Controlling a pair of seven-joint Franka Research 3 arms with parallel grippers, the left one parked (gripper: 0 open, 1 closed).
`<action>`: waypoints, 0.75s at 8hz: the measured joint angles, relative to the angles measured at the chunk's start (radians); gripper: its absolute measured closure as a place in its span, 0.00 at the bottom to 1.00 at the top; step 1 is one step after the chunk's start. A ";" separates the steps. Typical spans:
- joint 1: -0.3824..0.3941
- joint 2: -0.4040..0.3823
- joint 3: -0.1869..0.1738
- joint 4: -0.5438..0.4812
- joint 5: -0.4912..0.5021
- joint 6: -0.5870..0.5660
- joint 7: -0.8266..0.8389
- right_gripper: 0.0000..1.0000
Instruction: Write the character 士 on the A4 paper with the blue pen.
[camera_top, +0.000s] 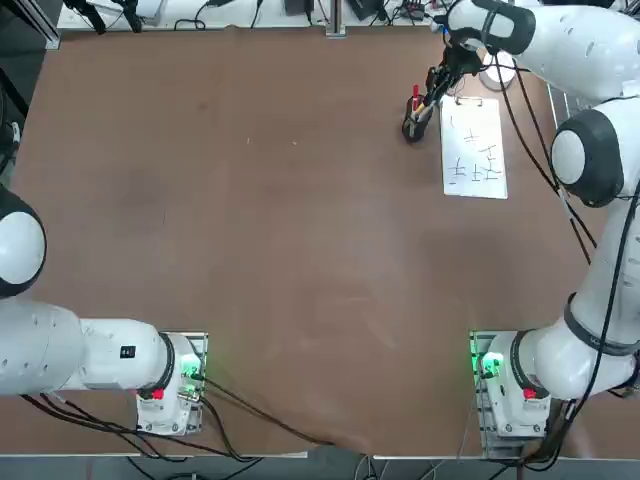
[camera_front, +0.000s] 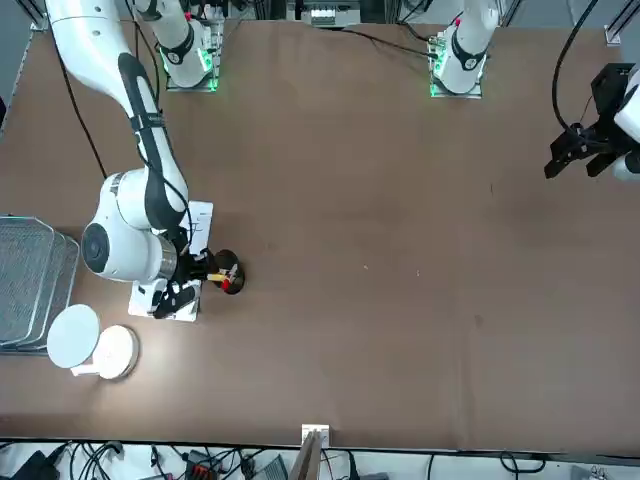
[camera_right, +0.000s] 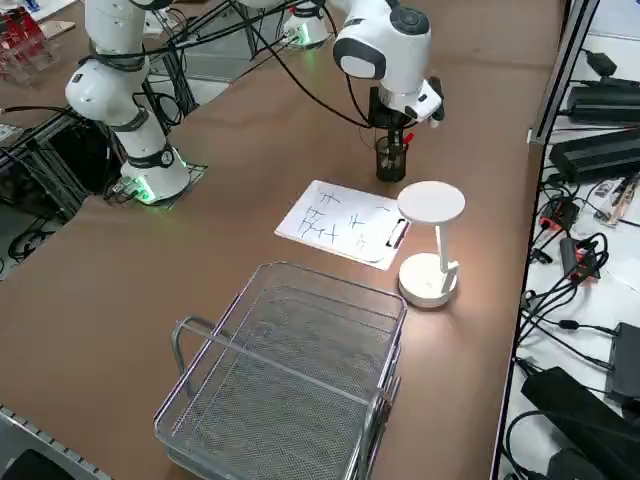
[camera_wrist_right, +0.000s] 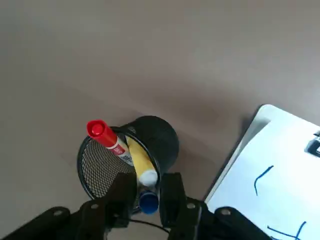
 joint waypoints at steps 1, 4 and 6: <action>0.000 0.000 0.000 0.000 0.000 0.000 0.008 0.67; 0.000 0.000 0.000 0.000 0.000 0.000 0.017 0.70; 0.000 0.000 0.000 0.000 0.002 -0.001 0.018 0.75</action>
